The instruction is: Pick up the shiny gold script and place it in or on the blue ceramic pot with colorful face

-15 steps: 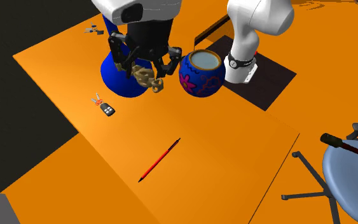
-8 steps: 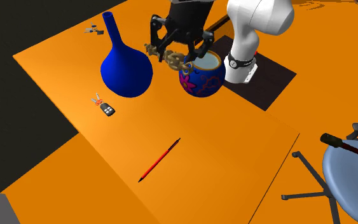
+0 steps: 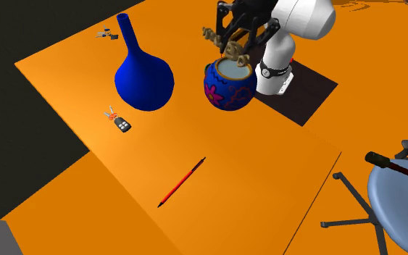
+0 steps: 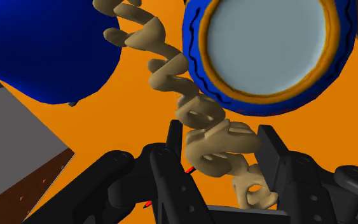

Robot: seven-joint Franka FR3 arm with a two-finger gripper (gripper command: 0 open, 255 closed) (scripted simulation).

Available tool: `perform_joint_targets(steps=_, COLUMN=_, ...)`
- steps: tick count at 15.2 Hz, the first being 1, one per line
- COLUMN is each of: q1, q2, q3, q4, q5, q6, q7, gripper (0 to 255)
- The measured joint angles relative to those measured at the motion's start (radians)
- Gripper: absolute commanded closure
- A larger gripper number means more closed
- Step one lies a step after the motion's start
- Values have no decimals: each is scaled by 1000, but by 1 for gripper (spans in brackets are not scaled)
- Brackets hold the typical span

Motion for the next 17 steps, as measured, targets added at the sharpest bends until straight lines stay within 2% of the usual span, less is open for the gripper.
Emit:
perform_joint_targets(steps=2, q1=11, q2=-87, q3=8, q4=-40, q5=11, q6=-49, q7=3, gripper=255)
perform_joint_targets(steps=4, q1=16, q2=-120, q3=12, q4=-72, q5=15, q6=-51, q7=8, gripper=255)
perform_joint_targets(steps=17, q1=20, q2=-137, q3=18, q4=-249, q5=11, q6=105, q7=40, gripper=255)
